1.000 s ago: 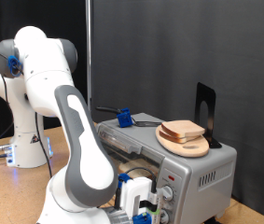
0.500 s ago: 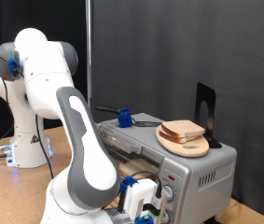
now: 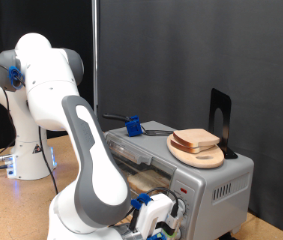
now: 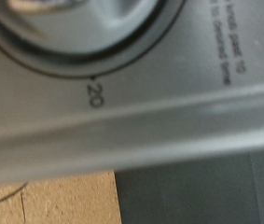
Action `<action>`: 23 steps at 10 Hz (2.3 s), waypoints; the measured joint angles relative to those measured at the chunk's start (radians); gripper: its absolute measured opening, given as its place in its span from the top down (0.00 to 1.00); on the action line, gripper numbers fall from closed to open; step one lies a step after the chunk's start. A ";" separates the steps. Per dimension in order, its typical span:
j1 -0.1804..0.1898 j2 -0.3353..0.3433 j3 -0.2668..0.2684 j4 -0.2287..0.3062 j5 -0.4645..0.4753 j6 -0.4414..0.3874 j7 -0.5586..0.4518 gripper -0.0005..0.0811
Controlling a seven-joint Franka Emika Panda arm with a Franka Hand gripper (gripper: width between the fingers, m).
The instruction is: Make a piece of toast with the oven
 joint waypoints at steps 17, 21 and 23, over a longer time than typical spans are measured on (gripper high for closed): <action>-0.077 -0.019 0.010 -0.069 0.015 -0.231 -0.380 0.16; -0.155 -0.091 0.011 -0.135 0.075 -0.304 -0.438 0.16; -0.154 -0.083 0.011 -0.131 0.072 -0.300 -0.431 0.16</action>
